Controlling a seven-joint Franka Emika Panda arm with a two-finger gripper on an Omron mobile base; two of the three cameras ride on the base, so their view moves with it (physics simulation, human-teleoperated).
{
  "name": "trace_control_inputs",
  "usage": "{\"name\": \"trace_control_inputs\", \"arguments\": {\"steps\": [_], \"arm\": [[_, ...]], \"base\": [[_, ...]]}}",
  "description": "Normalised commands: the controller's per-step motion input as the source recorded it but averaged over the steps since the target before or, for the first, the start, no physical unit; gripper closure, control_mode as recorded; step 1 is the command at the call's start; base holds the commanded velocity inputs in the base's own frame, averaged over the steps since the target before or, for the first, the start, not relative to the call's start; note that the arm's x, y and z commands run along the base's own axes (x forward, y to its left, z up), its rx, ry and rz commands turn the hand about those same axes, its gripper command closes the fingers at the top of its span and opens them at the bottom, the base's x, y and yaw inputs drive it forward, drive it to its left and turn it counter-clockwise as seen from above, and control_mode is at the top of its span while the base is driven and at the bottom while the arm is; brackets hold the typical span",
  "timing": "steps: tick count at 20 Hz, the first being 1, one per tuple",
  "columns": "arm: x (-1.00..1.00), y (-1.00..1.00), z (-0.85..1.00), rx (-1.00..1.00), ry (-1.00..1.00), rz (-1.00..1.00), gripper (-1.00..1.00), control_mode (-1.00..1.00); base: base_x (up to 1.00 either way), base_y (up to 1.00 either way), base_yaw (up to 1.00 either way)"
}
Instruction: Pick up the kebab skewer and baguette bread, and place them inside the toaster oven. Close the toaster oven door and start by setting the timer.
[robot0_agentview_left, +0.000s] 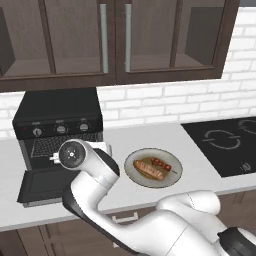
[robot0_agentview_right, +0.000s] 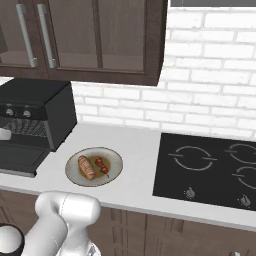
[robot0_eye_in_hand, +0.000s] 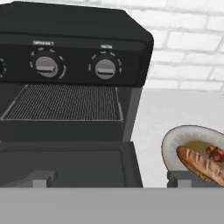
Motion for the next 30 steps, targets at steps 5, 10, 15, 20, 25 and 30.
{"name": "trace_control_inputs", "arguments": {"steps": [5,10,15,20,25,30], "arm": [[0.43,0.0,-0.12,0.0,-0.03,0.0,-1.0,-1.0],[0.09,0.0,-0.36,0.0,-0.06,0.0,-1.0,-1.0],[0.1,-0.01,-0.11,0.01,-0.03,0.0,-1.0,-1.0],[0.28,0.0,0.0,0.01,0.0,0.0,-1.0,-1.0],[0.2,0.18,0.0,0.0,0.0,-0.01,-1.0,-1.0],[0.0,0.25,-0.01,0.0,0.0,0.0,-1.0,-1.0]], "base": [[0.0,0.0,0.0],[0.0,0.0,0.0],[0.0,0.0,0.0],[0.0,0.0,0.0],[0.0,0.0,0.0],[0.0,0.0,0.0]]}}
